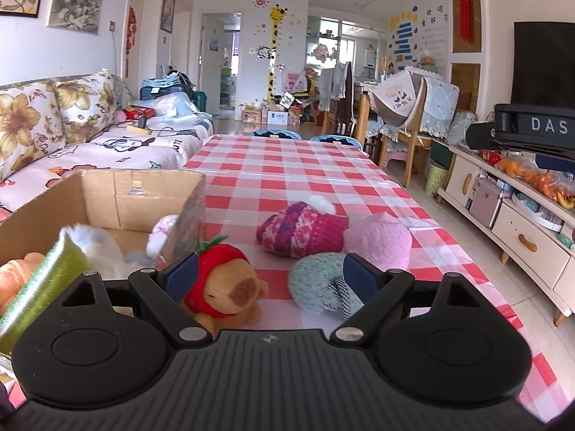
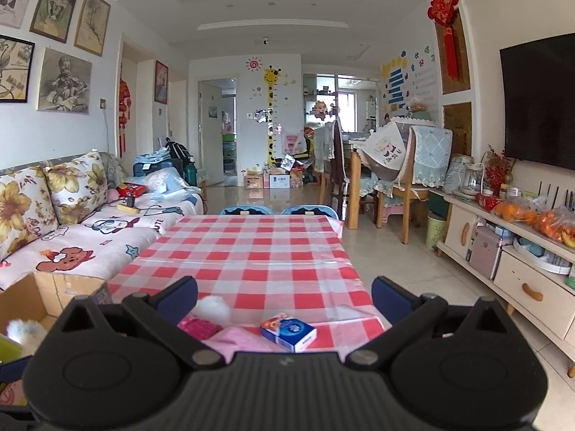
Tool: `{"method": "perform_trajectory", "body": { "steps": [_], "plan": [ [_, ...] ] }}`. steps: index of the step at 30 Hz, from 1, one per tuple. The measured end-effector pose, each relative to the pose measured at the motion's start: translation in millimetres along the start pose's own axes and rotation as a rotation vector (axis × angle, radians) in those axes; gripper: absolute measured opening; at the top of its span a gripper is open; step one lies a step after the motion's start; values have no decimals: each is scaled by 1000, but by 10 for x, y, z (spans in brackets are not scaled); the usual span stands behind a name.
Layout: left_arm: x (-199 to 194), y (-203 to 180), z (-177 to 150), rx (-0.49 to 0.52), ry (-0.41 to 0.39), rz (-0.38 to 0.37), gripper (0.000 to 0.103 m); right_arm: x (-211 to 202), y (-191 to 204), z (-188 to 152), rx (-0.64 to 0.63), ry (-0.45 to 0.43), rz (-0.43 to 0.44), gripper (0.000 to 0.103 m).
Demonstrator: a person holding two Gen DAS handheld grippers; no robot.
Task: Organize soft objects
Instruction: 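Move both grippers back over the remaining plush on the table, then close the right gripper on the pink fluffy plush while the left gripper closes on the teal knitted ring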
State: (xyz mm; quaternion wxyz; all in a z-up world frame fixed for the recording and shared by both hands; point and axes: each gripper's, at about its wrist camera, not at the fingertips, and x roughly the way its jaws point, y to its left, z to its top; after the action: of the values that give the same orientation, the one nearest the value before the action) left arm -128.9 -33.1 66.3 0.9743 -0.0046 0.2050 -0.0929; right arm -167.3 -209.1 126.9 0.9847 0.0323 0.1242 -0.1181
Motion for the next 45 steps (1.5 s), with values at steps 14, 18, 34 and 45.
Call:
{"method": "perform_trajectory", "body": {
  "steps": [14, 18, 34, 45],
  "plan": [
    [94, 68, -27, 43, 23, -29, 103, 101, -120, -37, 11, -9, -36, 102],
    [130, 53, -35, 56, 27, -35, 103, 122, -145, -56, 9, -10, -47, 102],
    [328, -19, -79, 102, 54, -32, 103, 601, -389, -274, 120, 178, 8, 102],
    [652, -158, -105, 155, 84, -50, 103, 906, -288, -403, 206, 277, 216, 102]
  ]
}}
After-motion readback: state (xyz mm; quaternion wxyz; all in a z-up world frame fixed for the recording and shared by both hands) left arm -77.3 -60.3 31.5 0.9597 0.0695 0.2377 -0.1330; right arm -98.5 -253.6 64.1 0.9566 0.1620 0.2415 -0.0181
